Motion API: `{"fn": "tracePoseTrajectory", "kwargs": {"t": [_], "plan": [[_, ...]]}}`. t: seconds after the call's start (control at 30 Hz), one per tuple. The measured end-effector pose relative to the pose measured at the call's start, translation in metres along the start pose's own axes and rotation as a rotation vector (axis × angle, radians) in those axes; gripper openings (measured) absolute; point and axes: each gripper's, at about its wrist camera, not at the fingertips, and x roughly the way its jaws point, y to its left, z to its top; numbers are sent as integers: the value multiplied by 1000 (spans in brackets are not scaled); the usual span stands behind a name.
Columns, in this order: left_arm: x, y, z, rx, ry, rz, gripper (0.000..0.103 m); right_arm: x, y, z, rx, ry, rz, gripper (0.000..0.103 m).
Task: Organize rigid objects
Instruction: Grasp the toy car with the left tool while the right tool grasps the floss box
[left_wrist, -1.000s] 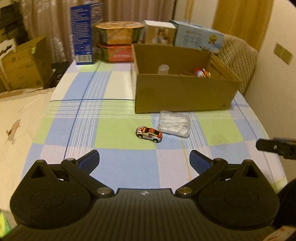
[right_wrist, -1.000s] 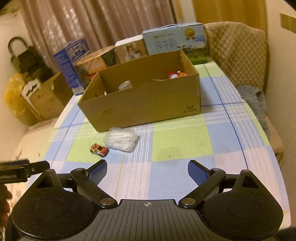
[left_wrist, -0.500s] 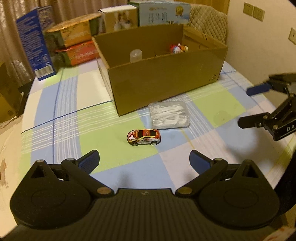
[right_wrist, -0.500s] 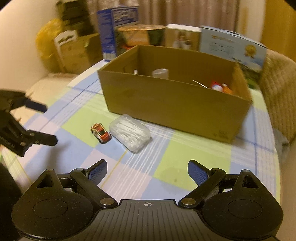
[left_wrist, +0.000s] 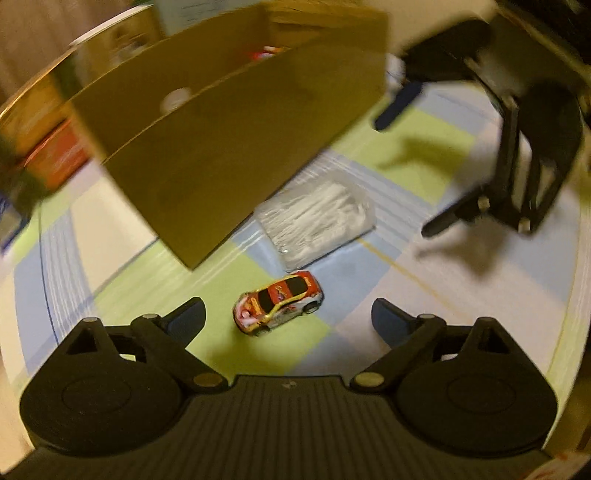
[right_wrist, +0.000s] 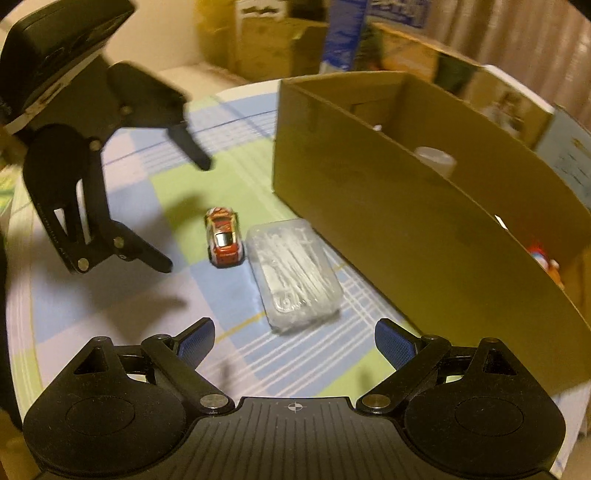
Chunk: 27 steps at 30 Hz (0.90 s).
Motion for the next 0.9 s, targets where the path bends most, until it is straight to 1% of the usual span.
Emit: {"fn": "tracePoseTrajectory", "kwargs": {"t": [0.03, 0.1, 0.13, 0.2, 0.27, 0.3, 0.4, 0.53, 0.6, 0.63, 0.67, 0.77, 0.8, 0.83, 0.9], "plan": [[3, -1, 1, 56, 4, -4, 91, 3, -1, 1, -16, 5, 11, 91], [10, -1, 1, 137, 10, -19, 89, 10, -1, 3, -45, 17, 29, 91], [13, 0, 1, 180, -1, -23, 88, 12, -2, 3, -55, 21, 33, 91], [19, 1, 1, 233, 1, -52, 82, 19, -3, 6, -76, 27, 42, 91], [24, 2, 2, 266, 9, -79, 78, 24, -4, 11, -92, 32, 49, 90], [29, 3, 3, 280, 19, -96, 76, 26, -5, 13, -98, 37, 56, 88], [34, 8, 4, 295, 31, -142, 74, 35, -6, 21, -111, 49, 64, 81], [39, 17, 7, 299, 39, -197, 70, 50, -8, 30, -120, 72, 74, 78], [41, 21, 9, 294, 48, -224, 63, 58, -9, 34, -109, 92, 78, 77], [41, 21, 9, 293, 53, -223, 62, 62, -9, 36, -99, 100, 77, 76], [41, 22, 10, 294, 59, -223, 59, 65, -8, 38, -90, 107, 76, 72], [41, 28, 12, 304, 76, -215, 48, 71, -5, 41, -90, 132, 66, 56], [41, 28, 12, 308, 84, -207, 43, 72, -3, 41, -91, 137, 60, 56], [40, 28, 13, 311, 90, -201, 41, 72, -3, 41, -83, 142, 59, 56], [40, 25, 12, 311, 98, -189, 33, 70, -1, 40, -54, 157, 55, 56]]}}
